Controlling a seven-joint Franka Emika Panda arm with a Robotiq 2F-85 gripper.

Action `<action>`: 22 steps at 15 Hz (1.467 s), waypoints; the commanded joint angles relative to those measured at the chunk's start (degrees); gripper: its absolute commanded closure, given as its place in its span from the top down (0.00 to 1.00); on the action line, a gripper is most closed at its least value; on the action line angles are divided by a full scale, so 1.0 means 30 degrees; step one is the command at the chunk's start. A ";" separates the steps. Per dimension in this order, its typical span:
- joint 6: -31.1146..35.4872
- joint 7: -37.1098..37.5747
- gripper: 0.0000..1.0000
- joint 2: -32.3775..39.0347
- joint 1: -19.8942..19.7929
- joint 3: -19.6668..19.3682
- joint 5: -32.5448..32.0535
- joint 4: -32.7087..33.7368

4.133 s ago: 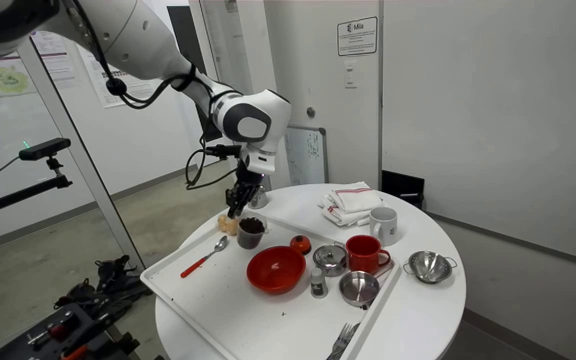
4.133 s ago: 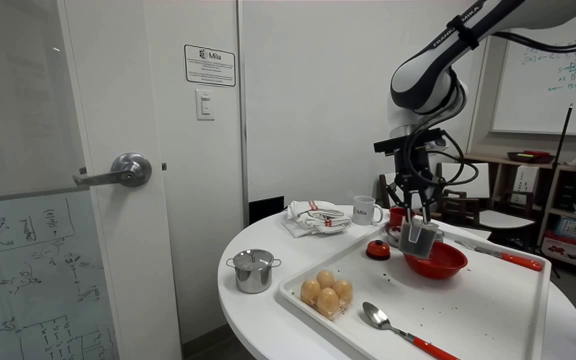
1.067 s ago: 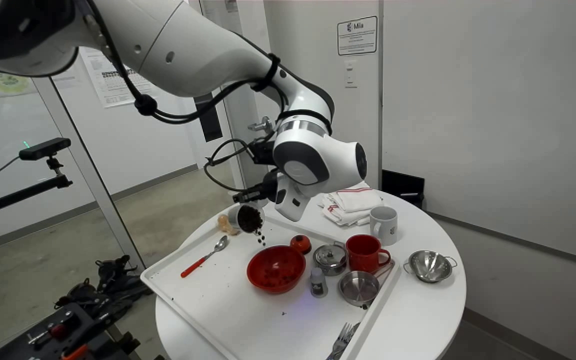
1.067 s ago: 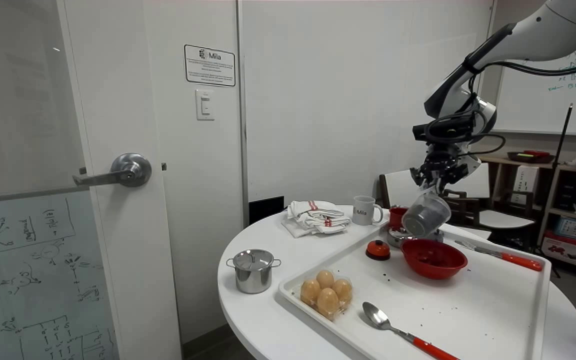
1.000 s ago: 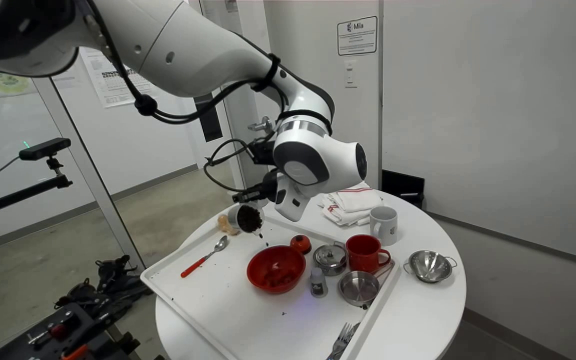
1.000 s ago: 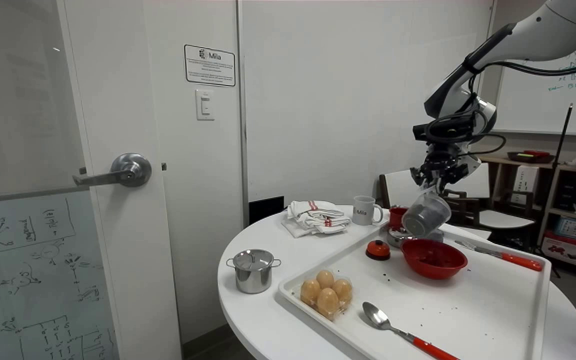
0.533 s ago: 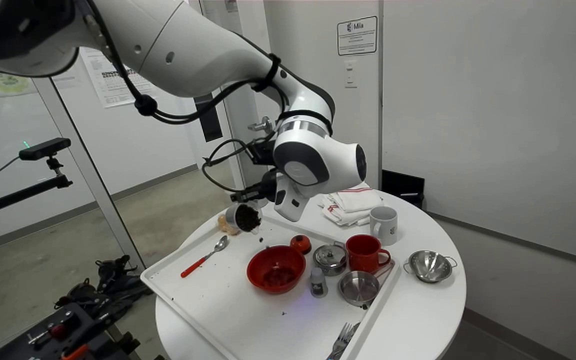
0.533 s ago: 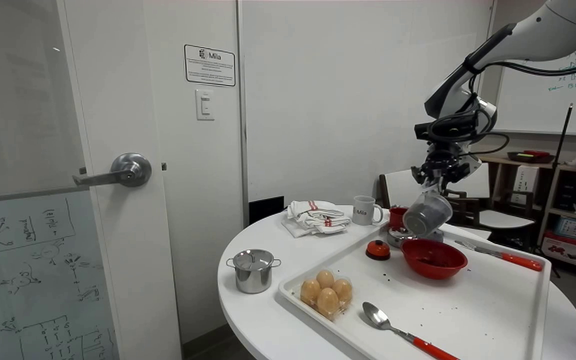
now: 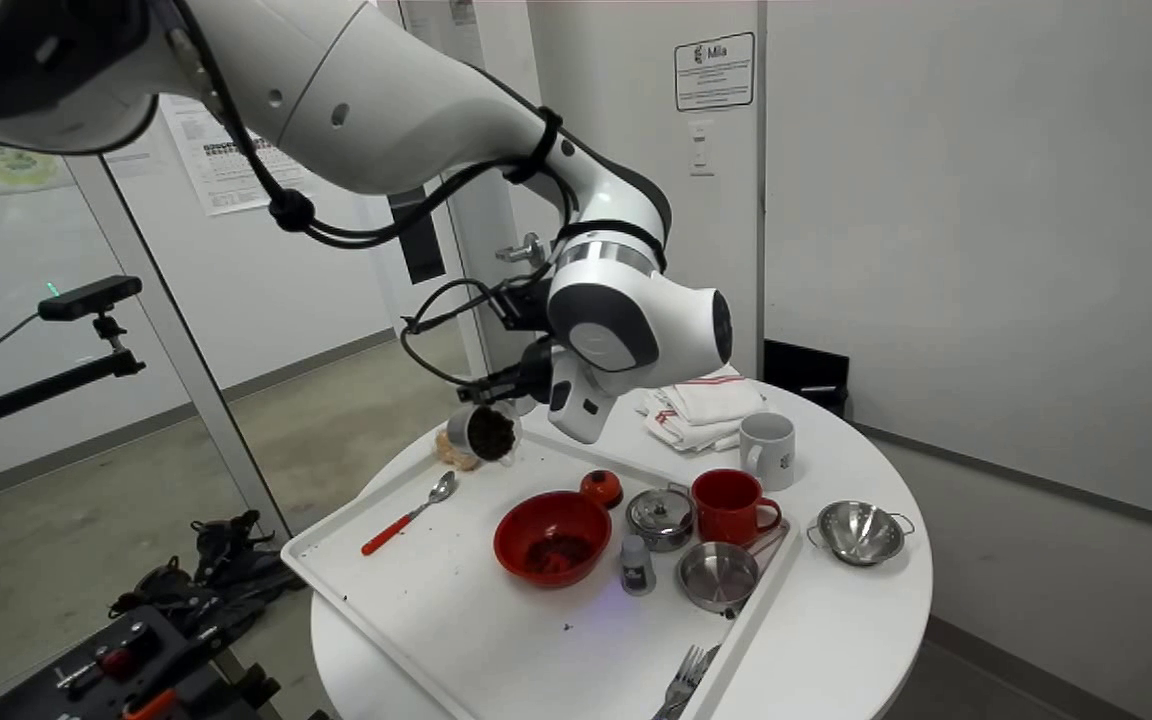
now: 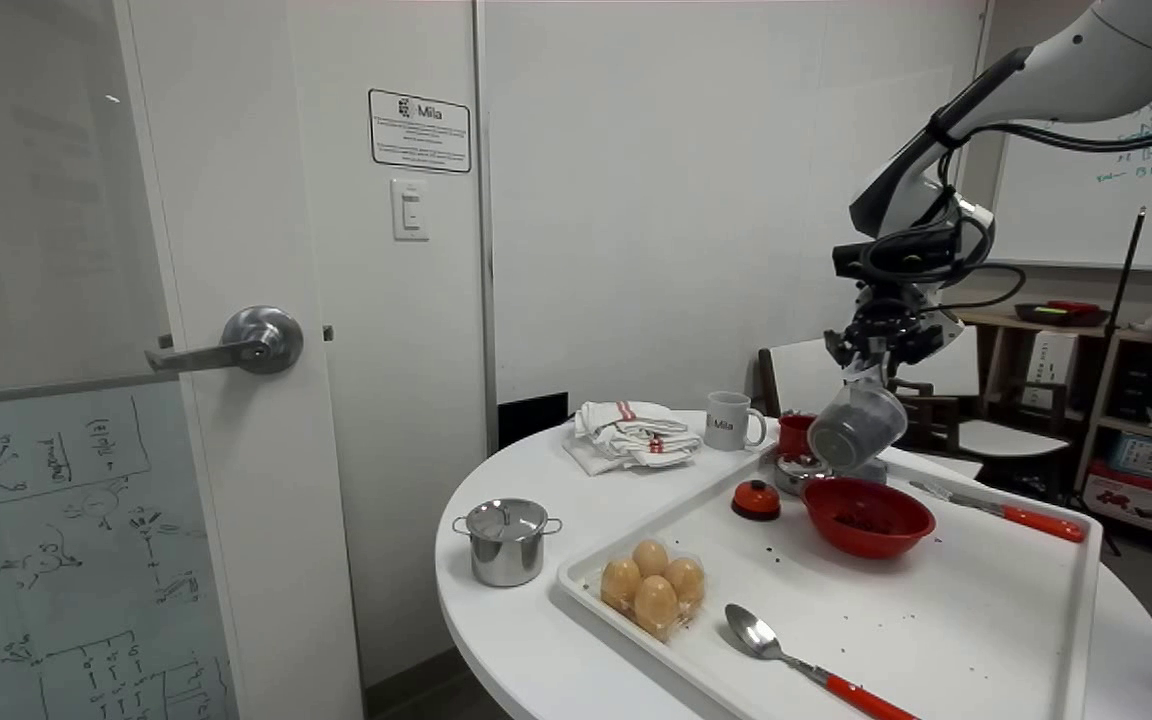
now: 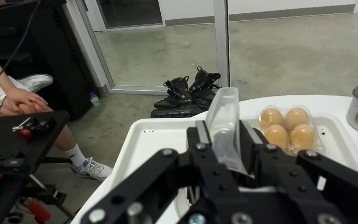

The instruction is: Pour some of the contents of the clear cup into the red bowl

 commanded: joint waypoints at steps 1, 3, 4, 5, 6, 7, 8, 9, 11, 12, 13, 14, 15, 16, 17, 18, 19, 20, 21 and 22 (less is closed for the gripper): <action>-0.0896 -0.0557 0.10 0.0264 0.0067 -0.0262 0.0418 0.0393; -0.1003 -0.0619 0.10 0.0275 0.0074 -0.0273 0.0416 0.0411; -0.1112 -0.0670 0.10 0.0290 0.0062 -0.0269 0.0407 0.0438; -0.1225 -0.0714 0.10 0.0305 0.0056 -0.0270 0.0397 0.0459; -0.1335 -0.0775 0.10 0.0316 0.0044 -0.0269 0.0401 0.0474; -0.1442 -0.0838 0.10 0.0325 0.0038 -0.0275 0.0399 0.0484; -0.1527 -0.0910 0.10 0.0318 0.0034 -0.0293 0.0403 0.0474; -0.1592 -0.0967 0.10 0.0310 0.0038 -0.0317 0.0417 0.0460; -0.1553 -0.0988 0.10 0.0263 0.0071 -0.0389 0.0439 0.0396; -0.1241 -0.0767 0.10 0.0159 0.0195 -0.0489 0.0444 0.0278; -0.1070 -0.0645 0.10 0.0114 0.0273 -0.0561 0.0418 0.0237; -0.0894 -0.0425 0.10 0.0074 0.0427 -0.0660 0.0240 0.0248; -0.0751 -0.0177 0.10 0.0054 0.0600 -0.0757 0.0026 0.0291; -0.0476 0.0215 0.10 0.0003 0.0915 -0.0886 -0.0346 0.0368; -0.0283 0.0497 0.10 -0.0027 0.1133 -0.0954 -0.0576 0.0418; -0.0080 0.0877 0.10 -0.0073 0.1421 -0.0995 -0.0885 0.0535; 0.0052 0.1142 0.10 -0.0097 0.1629 -0.0990 -0.1137 0.0639; 0.0174 0.1501 0.10 -0.0146 0.1942 -0.0968 -0.1523 0.0832; 0.0298 0.1828 0.10 -0.0186 0.2232 -0.0936 -0.1945 0.1027; 0.0455 0.2257 0.10 -0.0260 0.2618 -0.0890 -0.2470 0.1266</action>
